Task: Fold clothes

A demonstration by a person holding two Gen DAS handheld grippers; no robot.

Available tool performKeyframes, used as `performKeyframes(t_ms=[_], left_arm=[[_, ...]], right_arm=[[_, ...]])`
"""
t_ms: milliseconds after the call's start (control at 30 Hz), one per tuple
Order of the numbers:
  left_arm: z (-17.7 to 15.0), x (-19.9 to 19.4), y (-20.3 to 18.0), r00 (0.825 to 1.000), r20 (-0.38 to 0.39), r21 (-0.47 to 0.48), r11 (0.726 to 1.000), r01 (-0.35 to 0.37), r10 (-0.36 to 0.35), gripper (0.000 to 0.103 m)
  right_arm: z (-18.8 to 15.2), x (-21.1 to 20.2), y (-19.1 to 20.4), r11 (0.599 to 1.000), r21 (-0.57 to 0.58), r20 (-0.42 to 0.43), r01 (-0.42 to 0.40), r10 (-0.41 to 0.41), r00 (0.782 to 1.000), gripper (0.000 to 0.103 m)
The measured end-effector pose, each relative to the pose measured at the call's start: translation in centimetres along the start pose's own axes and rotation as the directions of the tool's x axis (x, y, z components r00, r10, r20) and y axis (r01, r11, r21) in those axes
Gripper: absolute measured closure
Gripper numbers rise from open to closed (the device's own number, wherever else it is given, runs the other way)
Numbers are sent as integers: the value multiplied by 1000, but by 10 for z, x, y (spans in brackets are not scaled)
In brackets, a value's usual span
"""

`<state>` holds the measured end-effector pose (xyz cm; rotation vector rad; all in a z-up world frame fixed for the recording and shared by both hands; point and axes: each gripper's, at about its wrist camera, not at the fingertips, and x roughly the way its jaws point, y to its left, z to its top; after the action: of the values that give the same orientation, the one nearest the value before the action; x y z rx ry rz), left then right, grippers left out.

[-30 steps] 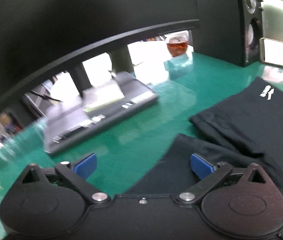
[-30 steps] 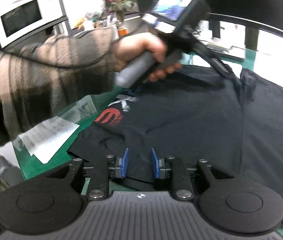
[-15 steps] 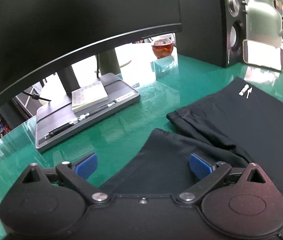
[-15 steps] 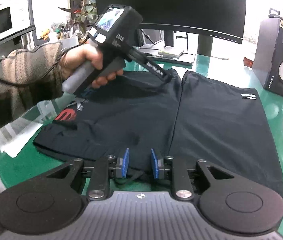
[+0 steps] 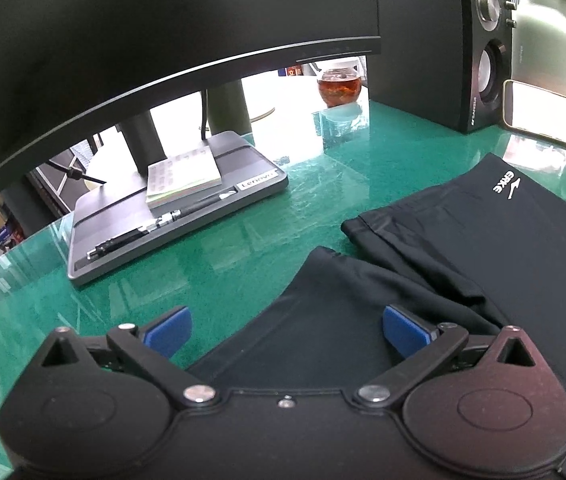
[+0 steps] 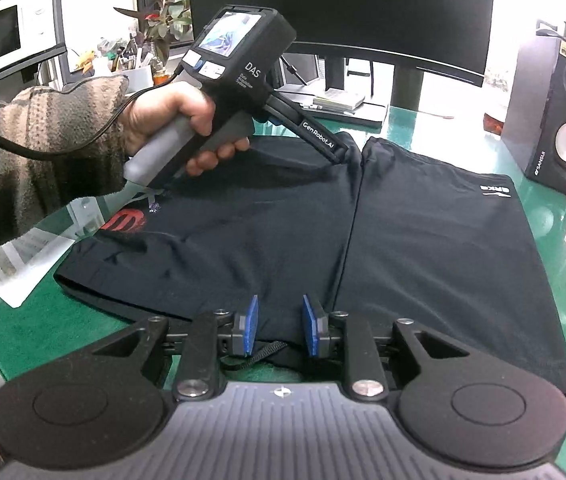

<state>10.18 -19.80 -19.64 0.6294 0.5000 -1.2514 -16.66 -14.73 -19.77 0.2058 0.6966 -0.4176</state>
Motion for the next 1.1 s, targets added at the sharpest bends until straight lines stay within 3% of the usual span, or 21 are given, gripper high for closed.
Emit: performKeyframes(t_ms=[500,700,967,1100], left_arm=[[-8,-11,4,1000,22,22,1000,-15,15,1],[-33,-42,44,998,41,-44,997,-55,57,1],[-60,-56,74,994,-4,-73,992,-107,107,1],[-64,-55,76,994,-7,-74,991,-108,108,1]], right_arm=[[1,0,4,1000,8,-4,-3,3,1000,78],[11,4,4,999,22,-3,-36,36,999,78],[33,23,57,981,-120,22,-152,156,988,78],[38,38,78,971,-171,-1,-169,171,985,78]])
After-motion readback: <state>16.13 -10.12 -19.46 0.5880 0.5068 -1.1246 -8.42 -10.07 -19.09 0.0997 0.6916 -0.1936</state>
